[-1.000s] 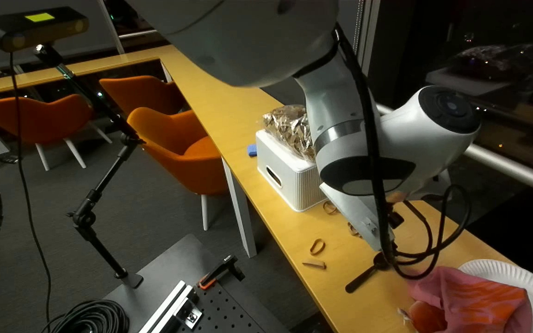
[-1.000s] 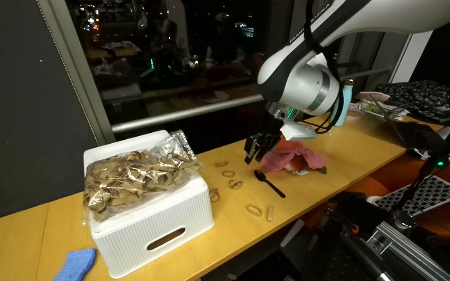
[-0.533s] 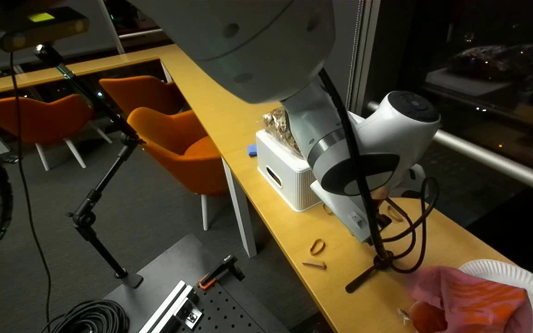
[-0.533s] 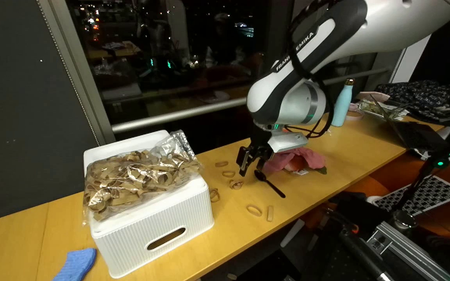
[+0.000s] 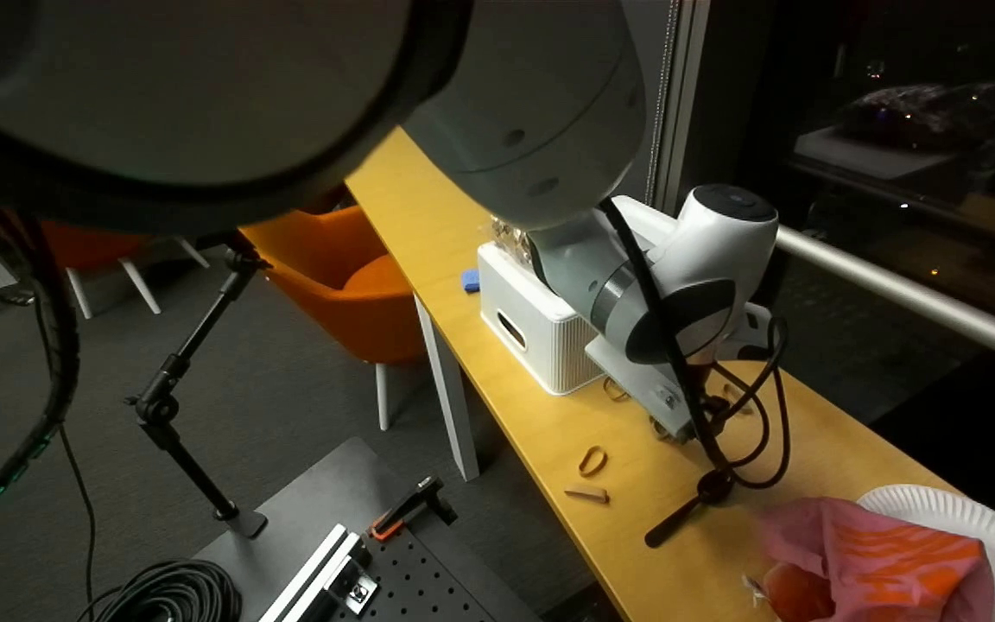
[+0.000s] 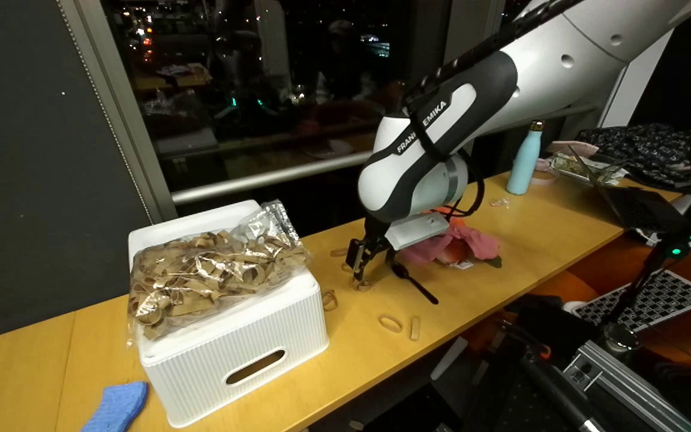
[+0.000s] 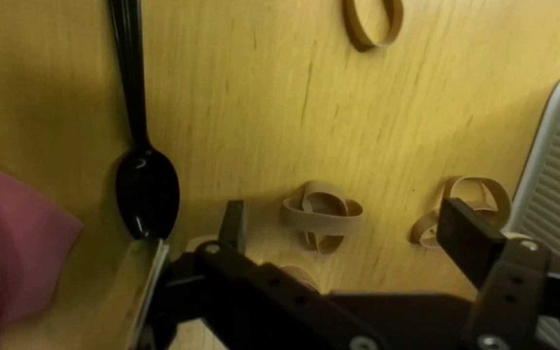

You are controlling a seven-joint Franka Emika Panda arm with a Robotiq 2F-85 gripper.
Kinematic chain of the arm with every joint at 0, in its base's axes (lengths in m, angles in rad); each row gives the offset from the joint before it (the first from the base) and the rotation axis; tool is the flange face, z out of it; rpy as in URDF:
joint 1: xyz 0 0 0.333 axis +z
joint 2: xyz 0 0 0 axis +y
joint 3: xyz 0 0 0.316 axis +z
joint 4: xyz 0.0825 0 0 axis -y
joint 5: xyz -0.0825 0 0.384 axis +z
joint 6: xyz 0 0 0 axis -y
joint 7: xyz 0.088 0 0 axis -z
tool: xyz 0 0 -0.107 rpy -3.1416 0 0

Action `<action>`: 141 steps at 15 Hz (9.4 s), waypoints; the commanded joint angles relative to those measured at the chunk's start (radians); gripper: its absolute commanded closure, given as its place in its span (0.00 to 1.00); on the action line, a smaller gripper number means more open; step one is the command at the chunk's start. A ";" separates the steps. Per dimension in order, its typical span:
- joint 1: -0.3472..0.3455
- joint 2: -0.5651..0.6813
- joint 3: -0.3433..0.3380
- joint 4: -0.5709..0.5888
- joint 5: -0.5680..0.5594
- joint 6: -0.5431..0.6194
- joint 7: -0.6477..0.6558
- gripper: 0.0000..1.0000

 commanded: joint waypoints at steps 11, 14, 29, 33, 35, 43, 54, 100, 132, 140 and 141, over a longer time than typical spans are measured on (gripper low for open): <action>0.028 0.167 -0.020 0.166 -0.071 -0.046 0.082 0.01; 0.028 0.174 -0.025 0.175 -0.073 -0.041 0.082 0.30; 0.000 -0.020 -0.003 0.034 -0.024 -0.036 0.093 0.99; -0.037 -0.225 0.041 -0.076 0.067 -0.072 0.074 0.99; -0.055 -0.308 0.084 -0.106 0.159 -0.068 0.015 0.99; -0.016 -0.369 0.163 -0.075 0.503 -0.090 -0.268 0.99; -0.007 -0.239 0.163 0.028 0.501 -0.046 -0.389 0.99; 0.013 -0.323 -0.020 -0.421 -0.036 -0.019 0.016 0.00; 0.196 -0.035 -0.124 -0.260 -0.095 0.179 0.472 0.65; 0.192 -0.046 -0.122 -0.250 -0.093 0.174 0.468 1.00; 0.193 -0.050 -0.123 -0.247 -0.093 0.170 0.469 1.00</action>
